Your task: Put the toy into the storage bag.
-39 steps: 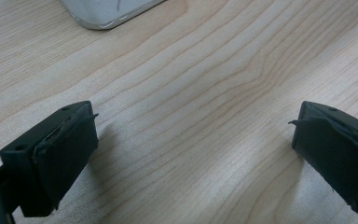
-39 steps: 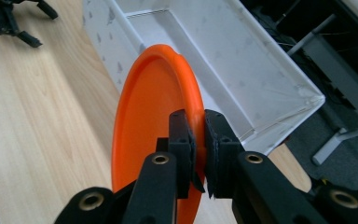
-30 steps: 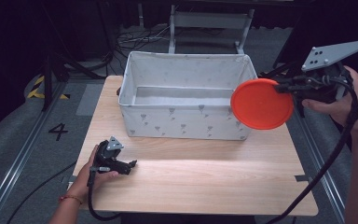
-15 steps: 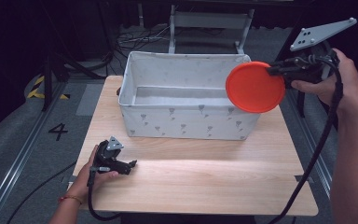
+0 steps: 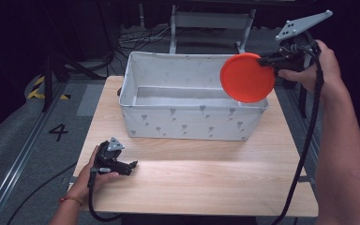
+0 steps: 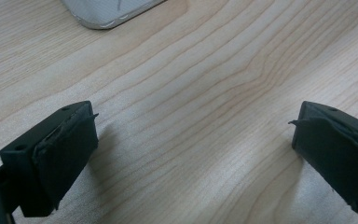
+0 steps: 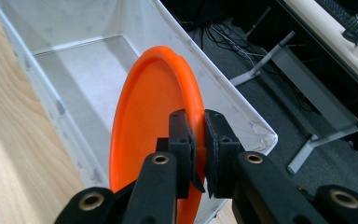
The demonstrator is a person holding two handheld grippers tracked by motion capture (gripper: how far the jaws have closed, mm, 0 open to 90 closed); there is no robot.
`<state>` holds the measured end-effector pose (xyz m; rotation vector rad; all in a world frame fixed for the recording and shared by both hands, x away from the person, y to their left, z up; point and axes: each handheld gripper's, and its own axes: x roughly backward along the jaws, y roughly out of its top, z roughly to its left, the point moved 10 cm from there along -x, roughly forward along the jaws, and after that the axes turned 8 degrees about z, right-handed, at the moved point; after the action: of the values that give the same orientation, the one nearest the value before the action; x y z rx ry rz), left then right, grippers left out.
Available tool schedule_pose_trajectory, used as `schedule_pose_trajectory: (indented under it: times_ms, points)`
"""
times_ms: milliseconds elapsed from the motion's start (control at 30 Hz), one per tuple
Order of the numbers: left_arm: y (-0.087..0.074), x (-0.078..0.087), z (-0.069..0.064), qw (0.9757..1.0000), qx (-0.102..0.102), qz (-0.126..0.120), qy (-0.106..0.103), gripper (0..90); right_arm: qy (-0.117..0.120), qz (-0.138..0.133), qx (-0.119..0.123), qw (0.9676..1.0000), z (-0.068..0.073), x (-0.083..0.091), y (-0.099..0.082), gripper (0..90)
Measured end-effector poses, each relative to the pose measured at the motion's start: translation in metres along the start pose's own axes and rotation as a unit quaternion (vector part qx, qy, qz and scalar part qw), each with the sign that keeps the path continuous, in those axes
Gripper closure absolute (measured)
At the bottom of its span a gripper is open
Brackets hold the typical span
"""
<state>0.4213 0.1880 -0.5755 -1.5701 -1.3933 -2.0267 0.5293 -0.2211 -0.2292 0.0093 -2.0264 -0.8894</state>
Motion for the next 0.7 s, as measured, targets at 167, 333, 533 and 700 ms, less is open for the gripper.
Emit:
schedule_pose_trajectory:
  times_ms: [167,333,533,700]
  points:
    - [0.000,0.000,0.001,1.0000,-0.001,0.000,0.005,0.5,0.000,0.009,0.008,0.9999,-0.006,-0.022,0.000,82.4]
    - [0.000,0.000,0.001,1.0000,0.001,-0.001,0.004,0.5,0.006,0.015,0.011,0.9998,-0.010,-0.042,-0.005,82.4]
    - [0.000,0.000,0.001,1.0000,-0.001,0.000,0.006,0.5,0.025,0.026,0.020,0.9991,-0.008,-0.063,-0.018,82.4]
    - [0.000,0.000,0.001,1.0000,-0.001,0.000,0.006,0.5,0.039,0.046,0.039,0.9974,0.001,-0.075,-0.026,82.4]
